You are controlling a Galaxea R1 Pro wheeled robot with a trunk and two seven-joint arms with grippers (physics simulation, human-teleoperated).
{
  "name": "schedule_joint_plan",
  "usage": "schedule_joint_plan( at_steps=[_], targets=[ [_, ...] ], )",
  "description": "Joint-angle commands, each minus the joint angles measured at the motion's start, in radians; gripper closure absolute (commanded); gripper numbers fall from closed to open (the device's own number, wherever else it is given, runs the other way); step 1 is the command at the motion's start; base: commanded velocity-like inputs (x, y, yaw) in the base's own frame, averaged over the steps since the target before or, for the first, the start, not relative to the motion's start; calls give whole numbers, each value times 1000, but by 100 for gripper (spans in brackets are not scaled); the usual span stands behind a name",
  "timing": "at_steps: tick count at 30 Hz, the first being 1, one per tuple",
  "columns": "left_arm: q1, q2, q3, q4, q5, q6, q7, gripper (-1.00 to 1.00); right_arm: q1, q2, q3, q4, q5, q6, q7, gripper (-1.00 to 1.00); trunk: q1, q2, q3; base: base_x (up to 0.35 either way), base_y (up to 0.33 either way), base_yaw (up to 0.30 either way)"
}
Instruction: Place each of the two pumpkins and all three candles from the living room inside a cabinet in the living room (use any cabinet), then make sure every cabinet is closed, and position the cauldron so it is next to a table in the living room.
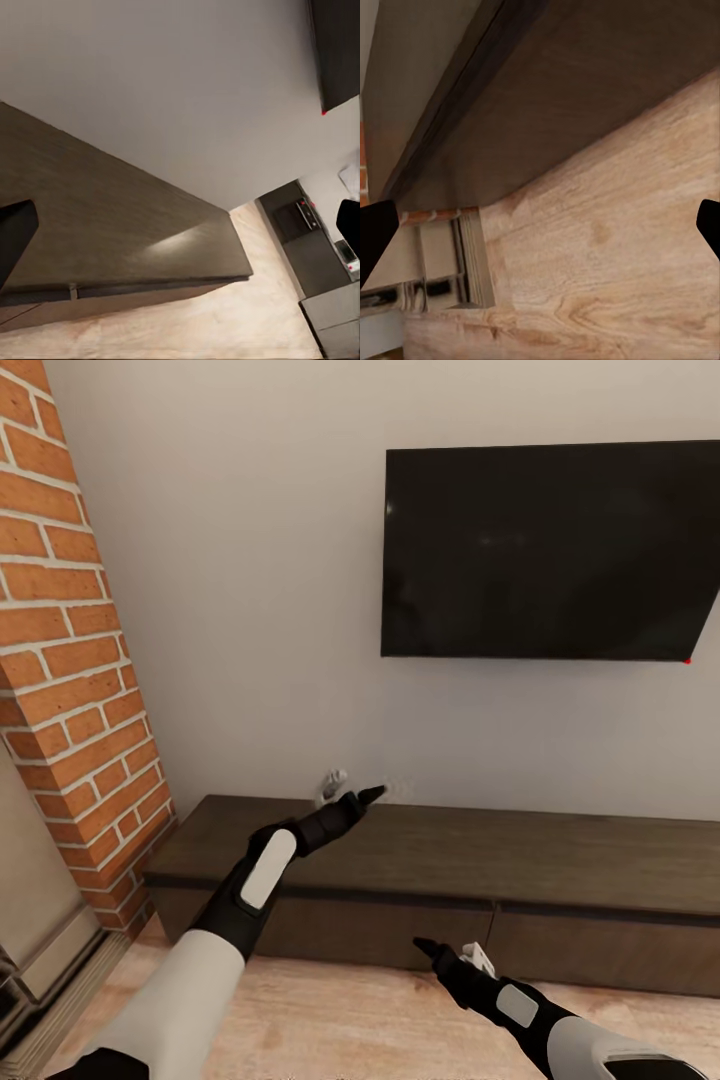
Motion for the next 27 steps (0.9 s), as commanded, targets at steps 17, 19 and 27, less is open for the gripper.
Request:
schedule_joint_plan(
  at_steps=[17, 19, 27],
  targets=[
    [-2, 2, -86, 3, 2, 9, 0, -100, 1, 0, -3, 5, -13, 44, 176, -100, 65, -120, -54, 0, 0, 0],
    [-2, 2, -86, 2, 4, 10, -5, -100, 1, 0, -3, 5, -14, 49, 176, -100, 73, -134, -61, 0, 0, 0],
    [-2, 5, -81, -2, 11, 9, -10, -100, 1, 0, -5, 1, -96, 39, 190, -100, 103, -190, -86, 0, 0, 0]
  ],
)
